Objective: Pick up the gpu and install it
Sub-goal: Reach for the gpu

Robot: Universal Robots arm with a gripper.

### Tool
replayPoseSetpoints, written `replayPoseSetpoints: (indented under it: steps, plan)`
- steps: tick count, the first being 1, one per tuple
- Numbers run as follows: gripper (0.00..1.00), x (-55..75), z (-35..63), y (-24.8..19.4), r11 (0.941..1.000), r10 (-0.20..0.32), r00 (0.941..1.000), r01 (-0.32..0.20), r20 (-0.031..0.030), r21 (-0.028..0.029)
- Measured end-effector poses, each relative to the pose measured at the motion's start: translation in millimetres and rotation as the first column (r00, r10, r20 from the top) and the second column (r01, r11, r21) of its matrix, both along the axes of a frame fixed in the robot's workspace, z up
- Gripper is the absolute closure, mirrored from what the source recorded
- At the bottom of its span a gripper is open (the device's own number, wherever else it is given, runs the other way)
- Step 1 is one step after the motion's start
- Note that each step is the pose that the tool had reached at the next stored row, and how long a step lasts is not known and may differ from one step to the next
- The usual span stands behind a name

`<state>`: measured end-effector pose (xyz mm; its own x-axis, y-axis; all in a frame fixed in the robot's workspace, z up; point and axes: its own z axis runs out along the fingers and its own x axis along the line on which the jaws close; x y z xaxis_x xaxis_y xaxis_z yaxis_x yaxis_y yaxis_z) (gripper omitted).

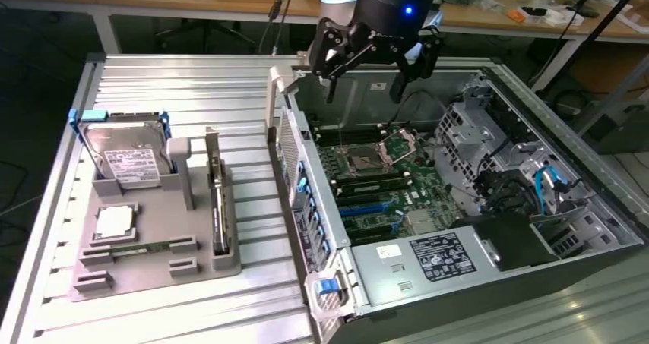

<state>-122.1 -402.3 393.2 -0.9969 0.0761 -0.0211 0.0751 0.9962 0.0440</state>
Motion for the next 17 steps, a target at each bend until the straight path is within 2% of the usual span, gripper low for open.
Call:
replayPoseSetpoints:
  steps: [5, 6, 8, 12, 13, 15, 16, 17]
  plan:
    - [0.01, -0.1, 0.0, 0.0, 1.0, 0.0, 1.0, 0.0, 0.0, 0.0]
    - [0.09, -0.1, 0.0, 0.0, 1.0, 0.0, 1.0, 0.0, 0.0, -0.0001]
    - [0.09, -0.1, 0.0, 0.0, 1.0, 0.0, 1.0, 0.0, 0.0, 0.0]
    - [0.33, -0.1, 0.0, 0.0, 1.0, 0.0, 1.0, 0.0, 0.0, -0.0001]
    - [0.33, -0.1, 0.0, 0.0, 1.0, 0.0, 1.0, 0.0, 0.0, -0.0001]
    - [0.45, -0.1, 0.0, 0.0, 1.0, 0.0, 1.0, 0.0, 0.0, 0.0]
    - [0.45, -0.1, 0.0, 0.0, 1.0, 0.0, 1.0, 0.0, 0.0, 0.0]
    - [0.52, -0.1, 0.0, 0.0, 1.0, 0.0, 1.0, 0.0, 0.0, -0.0001]
